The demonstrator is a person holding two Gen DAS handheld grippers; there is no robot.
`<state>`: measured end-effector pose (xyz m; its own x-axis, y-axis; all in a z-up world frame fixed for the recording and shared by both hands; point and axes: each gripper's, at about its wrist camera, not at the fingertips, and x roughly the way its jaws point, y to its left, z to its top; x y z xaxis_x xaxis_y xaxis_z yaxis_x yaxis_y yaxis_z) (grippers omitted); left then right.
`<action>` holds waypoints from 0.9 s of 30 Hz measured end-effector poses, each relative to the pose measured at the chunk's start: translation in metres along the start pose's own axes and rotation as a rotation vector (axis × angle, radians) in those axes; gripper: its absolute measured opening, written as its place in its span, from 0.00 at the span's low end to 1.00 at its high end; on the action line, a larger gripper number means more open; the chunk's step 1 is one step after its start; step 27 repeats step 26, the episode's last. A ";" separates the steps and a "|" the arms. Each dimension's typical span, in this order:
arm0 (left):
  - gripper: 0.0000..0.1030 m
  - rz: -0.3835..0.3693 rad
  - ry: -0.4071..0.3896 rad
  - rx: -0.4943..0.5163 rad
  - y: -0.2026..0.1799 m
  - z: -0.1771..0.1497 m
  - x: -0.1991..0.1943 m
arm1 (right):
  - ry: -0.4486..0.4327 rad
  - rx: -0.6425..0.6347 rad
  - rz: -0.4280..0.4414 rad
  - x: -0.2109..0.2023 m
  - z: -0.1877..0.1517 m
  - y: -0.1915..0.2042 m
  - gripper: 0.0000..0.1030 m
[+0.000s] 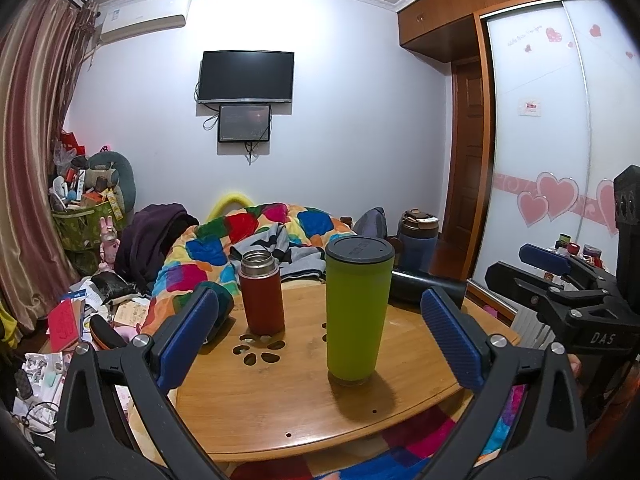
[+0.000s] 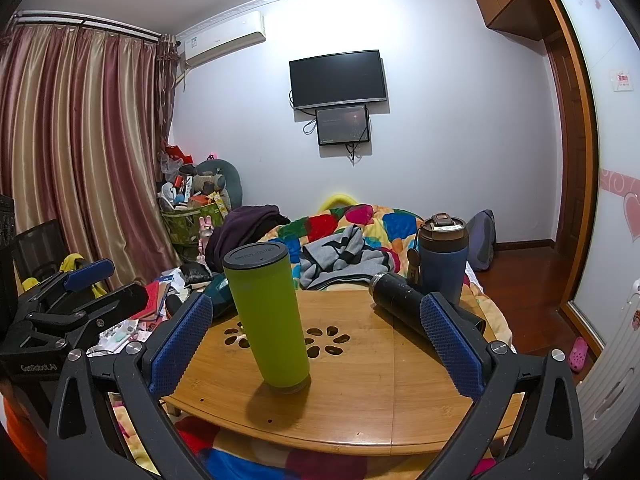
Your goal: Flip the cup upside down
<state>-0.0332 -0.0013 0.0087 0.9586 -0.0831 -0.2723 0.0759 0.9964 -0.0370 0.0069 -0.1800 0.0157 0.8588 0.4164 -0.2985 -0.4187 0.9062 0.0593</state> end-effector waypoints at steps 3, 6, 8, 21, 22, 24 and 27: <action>1.00 -0.007 -0.003 0.000 -0.002 0.000 -0.001 | -0.002 0.000 0.000 0.000 0.000 0.000 1.00; 1.00 -0.009 -0.005 -0.008 -0.002 0.001 -0.001 | -0.002 0.001 -0.001 0.000 0.000 0.000 1.00; 1.00 -0.012 -0.007 -0.017 0.000 0.001 -0.001 | -0.002 0.003 -0.002 0.000 0.000 -0.001 1.00; 1.00 -0.015 0.003 -0.018 -0.003 0.000 0.000 | 0.002 0.008 -0.002 0.002 0.000 -0.002 1.00; 1.00 -0.018 0.004 -0.019 -0.004 0.000 0.000 | 0.003 0.009 -0.002 0.002 -0.001 -0.002 1.00; 1.00 -0.022 0.004 -0.018 -0.004 0.000 0.000 | 0.003 0.010 -0.002 0.003 -0.001 -0.003 1.00; 1.00 -0.023 0.003 -0.014 -0.005 0.000 -0.001 | 0.004 0.010 -0.003 0.003 -0.001 -0.003 1.00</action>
